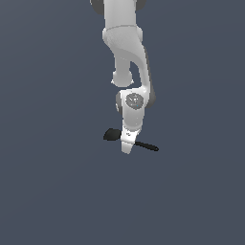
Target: Pick up the object and move it to a goal position.
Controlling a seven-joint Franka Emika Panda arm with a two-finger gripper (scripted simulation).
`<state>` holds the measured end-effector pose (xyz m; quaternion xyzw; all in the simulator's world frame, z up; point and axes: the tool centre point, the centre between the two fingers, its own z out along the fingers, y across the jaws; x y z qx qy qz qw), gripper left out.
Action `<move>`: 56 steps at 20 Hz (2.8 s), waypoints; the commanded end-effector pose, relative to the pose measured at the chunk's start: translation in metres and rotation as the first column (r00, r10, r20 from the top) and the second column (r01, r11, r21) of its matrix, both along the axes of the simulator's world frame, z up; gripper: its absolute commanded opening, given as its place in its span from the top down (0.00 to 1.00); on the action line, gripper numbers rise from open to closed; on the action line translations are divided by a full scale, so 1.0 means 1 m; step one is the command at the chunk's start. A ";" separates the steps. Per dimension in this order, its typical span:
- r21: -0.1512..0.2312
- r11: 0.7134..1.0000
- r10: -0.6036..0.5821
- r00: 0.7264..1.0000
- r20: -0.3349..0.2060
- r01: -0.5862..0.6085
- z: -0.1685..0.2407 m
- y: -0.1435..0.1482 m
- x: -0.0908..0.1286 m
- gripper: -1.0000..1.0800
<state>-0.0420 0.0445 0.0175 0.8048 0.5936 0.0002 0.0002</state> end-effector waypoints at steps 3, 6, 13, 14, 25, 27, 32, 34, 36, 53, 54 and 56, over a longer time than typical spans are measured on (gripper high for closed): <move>0.000 1.000 0.000 1.000 -0.001 0.000 -0.001 0.000 0.000 1.00; 0.000 1.000 0.000 1.000 -0.001 0.000 -0.001 0.000 0.000 1.00; 0.000 1.000 0.000 1.000 0.000 0.000 0.003 0.002 0.007 1.00; 0.000 1.000 0.000 1.000 0.000 0.000 0.004 0.002 0.009 1.00; 0.002 1.000 -0.001 1.000 0.000 0.001 0.024 0.013 0.057 1.00; 0.002 1.000 -0.001 1.000 0.000 0.001 0.029 0.016 0.069 1.00; 0.002 1.000 -0.001 1.000 0.000 0.001 0.041 0.022 0.098 1.00; 0.002 1.000 -0.001 1.000 -0.001 0.001 0.045 0.025 0.108 1.00; 0.002 1.000 -0.001 1.000 -0.001 0.001 0.049 0.027 0.118 1.00; 0.000 1.000 0.000 1.000 -0.001 0.000 0.072 0.040 0.179 1.00; 0.000 1.000 0.000 1.000 -0.001 0.000 0.073 0.040 0.181 1.00; 0.000 1.000 0.000 1.000 -0.001 0.000 0.074 0.041 0.183 1.00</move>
